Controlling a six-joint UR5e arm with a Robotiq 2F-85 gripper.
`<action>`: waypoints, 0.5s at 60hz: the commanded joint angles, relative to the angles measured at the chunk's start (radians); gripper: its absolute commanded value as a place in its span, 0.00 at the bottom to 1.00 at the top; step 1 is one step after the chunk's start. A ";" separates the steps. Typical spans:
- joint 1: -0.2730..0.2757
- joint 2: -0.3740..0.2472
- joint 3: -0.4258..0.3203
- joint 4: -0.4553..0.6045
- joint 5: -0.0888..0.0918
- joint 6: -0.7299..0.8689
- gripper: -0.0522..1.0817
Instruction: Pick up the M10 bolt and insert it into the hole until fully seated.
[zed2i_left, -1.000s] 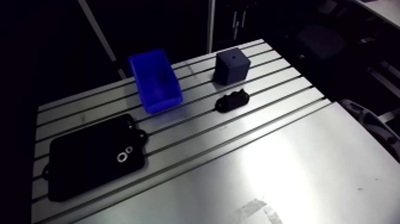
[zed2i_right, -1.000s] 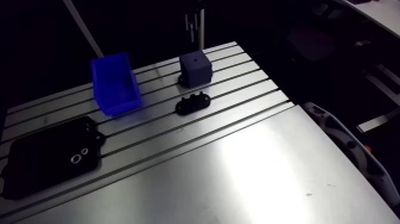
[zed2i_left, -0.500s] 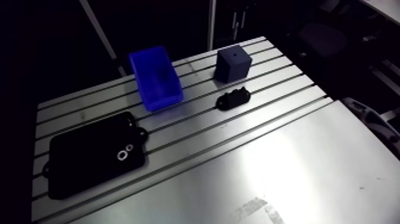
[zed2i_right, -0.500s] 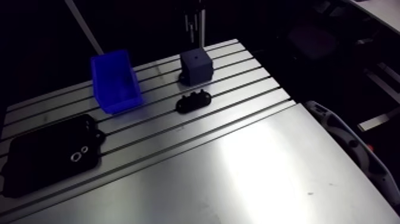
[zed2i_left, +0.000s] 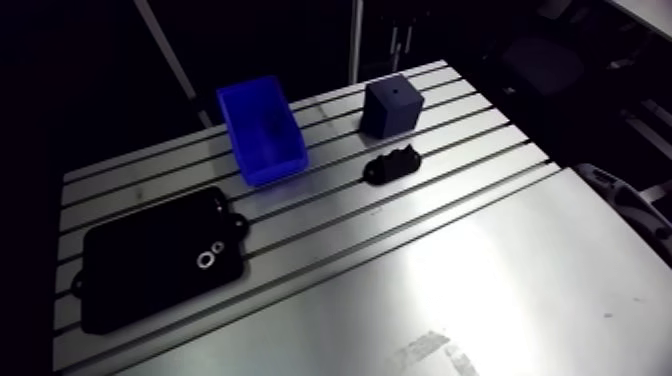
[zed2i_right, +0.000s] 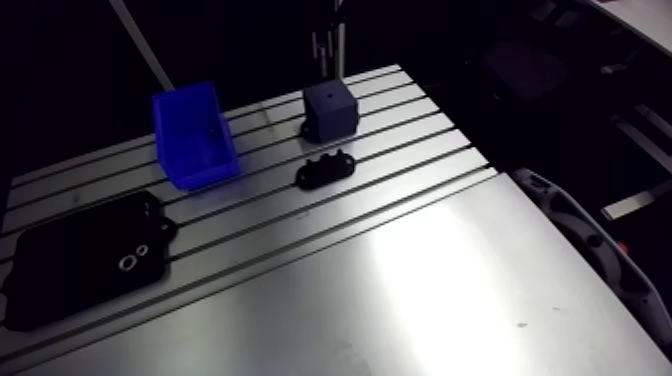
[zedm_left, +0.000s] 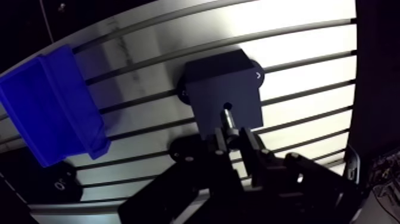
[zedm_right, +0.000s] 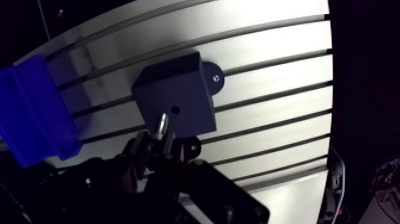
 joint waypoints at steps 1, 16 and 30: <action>0.000 0.000 0.013 -0.008 0.000 0.001 1.00; 0.000 0.000 0.017 -0.024 -0.002 -0.002 1.00; 0.000 0.002 0.027 -0.024 -0.002 -0.002 1.00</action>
